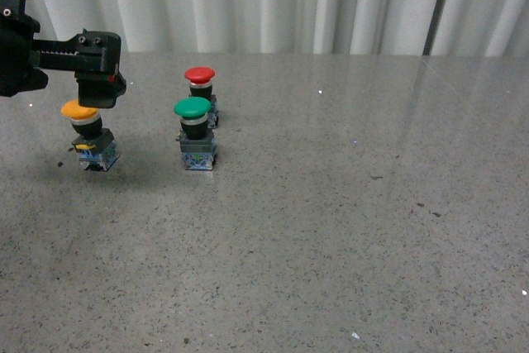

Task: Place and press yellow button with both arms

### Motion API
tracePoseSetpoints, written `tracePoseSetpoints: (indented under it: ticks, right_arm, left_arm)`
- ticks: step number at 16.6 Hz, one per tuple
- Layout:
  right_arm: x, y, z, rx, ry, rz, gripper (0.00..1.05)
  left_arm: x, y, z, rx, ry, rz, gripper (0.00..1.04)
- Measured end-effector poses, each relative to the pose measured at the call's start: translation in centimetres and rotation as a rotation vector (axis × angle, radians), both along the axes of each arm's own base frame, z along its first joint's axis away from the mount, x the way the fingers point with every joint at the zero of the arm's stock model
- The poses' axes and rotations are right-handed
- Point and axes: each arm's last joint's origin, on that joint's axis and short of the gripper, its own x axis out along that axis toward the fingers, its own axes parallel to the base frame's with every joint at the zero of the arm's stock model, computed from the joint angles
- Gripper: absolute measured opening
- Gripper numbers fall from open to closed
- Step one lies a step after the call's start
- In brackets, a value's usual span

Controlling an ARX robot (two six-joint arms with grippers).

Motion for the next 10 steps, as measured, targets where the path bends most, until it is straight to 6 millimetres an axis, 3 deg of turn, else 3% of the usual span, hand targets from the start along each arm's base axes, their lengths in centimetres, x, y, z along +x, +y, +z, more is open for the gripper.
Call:
tracePoseSetpoints:
  ticks: [10]
  right_arm:
    - [0.0, 0.0, 0.0, 0.0, 0.0, 0.0, 0.98]
  left_arm:
    - [0.8, 0.9, -1.5, -0.003, 0.011, 0.032, 0.98]
